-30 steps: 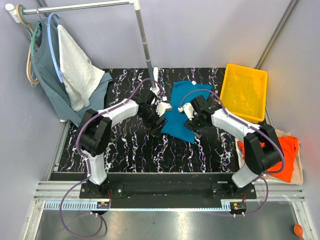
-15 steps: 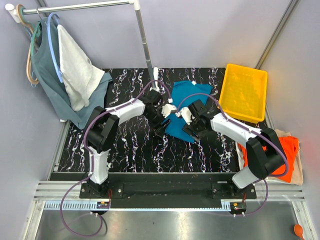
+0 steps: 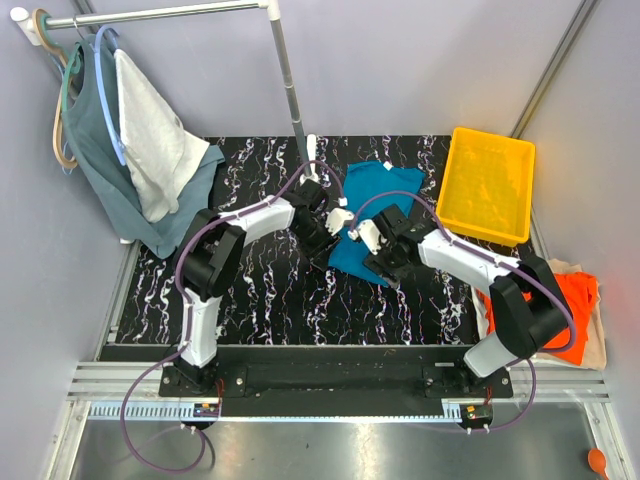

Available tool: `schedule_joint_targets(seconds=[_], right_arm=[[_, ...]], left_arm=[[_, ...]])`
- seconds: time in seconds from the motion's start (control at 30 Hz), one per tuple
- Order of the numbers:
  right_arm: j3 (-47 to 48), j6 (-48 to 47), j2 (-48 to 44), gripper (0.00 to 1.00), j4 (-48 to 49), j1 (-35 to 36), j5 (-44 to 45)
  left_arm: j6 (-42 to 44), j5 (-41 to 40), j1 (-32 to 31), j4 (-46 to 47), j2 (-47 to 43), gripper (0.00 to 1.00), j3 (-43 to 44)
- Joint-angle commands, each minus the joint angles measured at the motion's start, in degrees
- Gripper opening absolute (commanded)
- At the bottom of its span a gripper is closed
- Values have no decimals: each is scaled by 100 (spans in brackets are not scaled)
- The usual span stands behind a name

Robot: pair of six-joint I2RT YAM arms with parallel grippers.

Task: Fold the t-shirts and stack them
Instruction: Fold the tshirt

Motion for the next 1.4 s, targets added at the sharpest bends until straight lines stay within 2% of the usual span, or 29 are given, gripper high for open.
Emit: schedule_joint_targets(seconds=[0.0, 0.23, 0.27, 0.33, 0.5, 0.87, 1.1, 1.23, 1.37], right_arm=[[-6, 60, 66, 66, 194, 175, -160], [64, 61, 373, 64, 291, 412, -161], [90, 52, 408, 64, 291, 429, -161], [108, 34, 513, 64, 361, 456, -161], [126, -71, 751, 61, 545, 456, -161], [161, -440, 1199, 45, 897, 447, 147], [82, -449, 1323, 24, 863, 456, 15], [47, -336, 1217, 0, 705, 465, -125], [38, -238, 1033, 0, 415, 570, -398]], left_arm=[[58, 83, 6, 4, 145, 34, 195], [137, 91, 6, -163, 268, 13, 458], [137, 91, 6, -181, 285, 5, 493], [145, 83, 6, -207, 303, 0, 529], [181, 74, 6, -260, 312, 0, 529], [286, -32, 6, -260, 127, 0, 274], [348, -67, 6, -269, -48, 0, 99], [391, -172, 6, -278, -224, 0, -112], [418, -251, -3, -278, -566, 0, -446]])
